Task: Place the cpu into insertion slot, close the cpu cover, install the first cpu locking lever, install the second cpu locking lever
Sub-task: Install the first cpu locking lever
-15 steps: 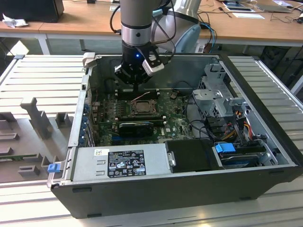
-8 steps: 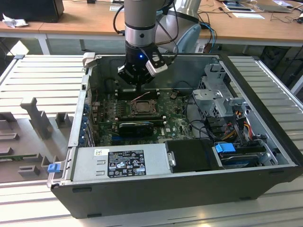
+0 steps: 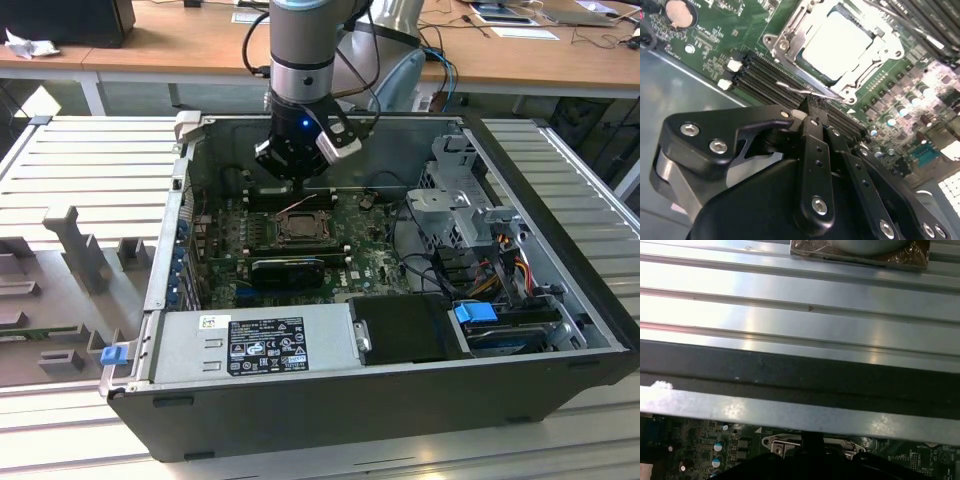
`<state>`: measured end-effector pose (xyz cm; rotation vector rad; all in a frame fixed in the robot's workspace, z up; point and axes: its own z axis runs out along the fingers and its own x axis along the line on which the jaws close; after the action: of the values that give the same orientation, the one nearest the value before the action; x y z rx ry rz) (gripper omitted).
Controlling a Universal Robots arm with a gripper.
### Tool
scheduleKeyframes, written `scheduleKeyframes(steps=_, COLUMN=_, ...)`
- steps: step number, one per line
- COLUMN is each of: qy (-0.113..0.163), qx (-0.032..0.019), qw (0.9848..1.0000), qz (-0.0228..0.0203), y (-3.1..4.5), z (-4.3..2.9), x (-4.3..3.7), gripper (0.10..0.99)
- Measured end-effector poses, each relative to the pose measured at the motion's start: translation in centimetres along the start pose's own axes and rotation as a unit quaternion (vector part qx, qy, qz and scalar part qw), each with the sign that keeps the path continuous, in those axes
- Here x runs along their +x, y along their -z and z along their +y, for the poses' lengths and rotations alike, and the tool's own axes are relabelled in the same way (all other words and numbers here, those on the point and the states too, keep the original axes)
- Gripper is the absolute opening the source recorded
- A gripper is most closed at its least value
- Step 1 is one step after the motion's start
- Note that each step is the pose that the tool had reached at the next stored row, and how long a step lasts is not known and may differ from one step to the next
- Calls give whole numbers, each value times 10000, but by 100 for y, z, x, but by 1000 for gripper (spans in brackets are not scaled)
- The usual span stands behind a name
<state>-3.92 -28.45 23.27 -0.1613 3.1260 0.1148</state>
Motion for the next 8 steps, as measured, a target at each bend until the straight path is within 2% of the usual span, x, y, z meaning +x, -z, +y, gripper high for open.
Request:
scheduleKeyframes(steps=4, qy=25, qx=0, qw=10000, qz=3, y=-66, z=-4, x=-29, gripper=106)
scheduleKeyframes(steps=8, qy=38, qx=0, qw=10000, qz=4, y=-93, z=-7, x=-59, gripper=106)
